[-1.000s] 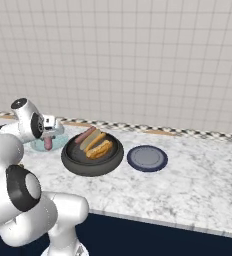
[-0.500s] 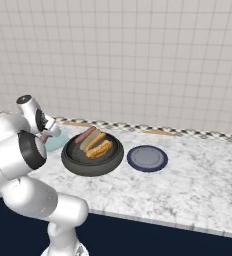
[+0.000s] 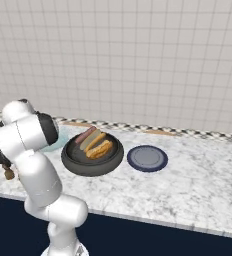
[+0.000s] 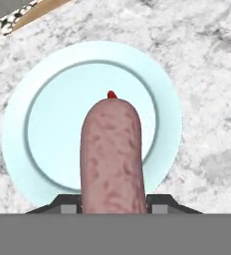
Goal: Place one bun and one sausage from the bowl on each plate.
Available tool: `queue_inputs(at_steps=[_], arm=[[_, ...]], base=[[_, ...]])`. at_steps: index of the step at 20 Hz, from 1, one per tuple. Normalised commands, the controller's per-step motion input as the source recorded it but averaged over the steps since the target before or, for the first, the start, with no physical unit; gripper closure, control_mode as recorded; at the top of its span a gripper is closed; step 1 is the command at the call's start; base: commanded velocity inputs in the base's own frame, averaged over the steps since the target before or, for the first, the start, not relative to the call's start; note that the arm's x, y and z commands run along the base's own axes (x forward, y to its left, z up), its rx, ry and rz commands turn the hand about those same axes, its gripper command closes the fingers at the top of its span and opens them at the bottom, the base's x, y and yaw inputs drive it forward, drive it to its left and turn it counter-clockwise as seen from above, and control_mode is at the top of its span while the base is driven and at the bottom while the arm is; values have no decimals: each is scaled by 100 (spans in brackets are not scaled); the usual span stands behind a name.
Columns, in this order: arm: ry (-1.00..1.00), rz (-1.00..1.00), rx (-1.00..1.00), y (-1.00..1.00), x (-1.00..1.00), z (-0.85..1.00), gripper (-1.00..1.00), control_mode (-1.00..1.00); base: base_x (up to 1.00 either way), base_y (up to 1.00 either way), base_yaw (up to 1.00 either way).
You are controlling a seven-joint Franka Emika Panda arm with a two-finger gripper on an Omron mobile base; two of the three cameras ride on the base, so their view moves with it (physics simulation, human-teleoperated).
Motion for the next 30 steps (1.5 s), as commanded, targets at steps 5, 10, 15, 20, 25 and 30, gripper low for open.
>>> queue_inputs(at_steps=[5,10,15,20,25,30], arm=[[6,-18,3,6,58,-31,100,-100],[1,-9,3,-2,51,-33,-100,-100],[0,0,2,-28,2,14,-100,-100],[-3,3,11,-80,-60,93,-100,-100],[-1,1,13,-100,-94,53,-100,-100],[1,0,1,-100,-57,5,-100,-100]], base=[[0,0,0],[0,0,0],[0,0,0],[0,0,0],[0,0,0],[0,0,0]])
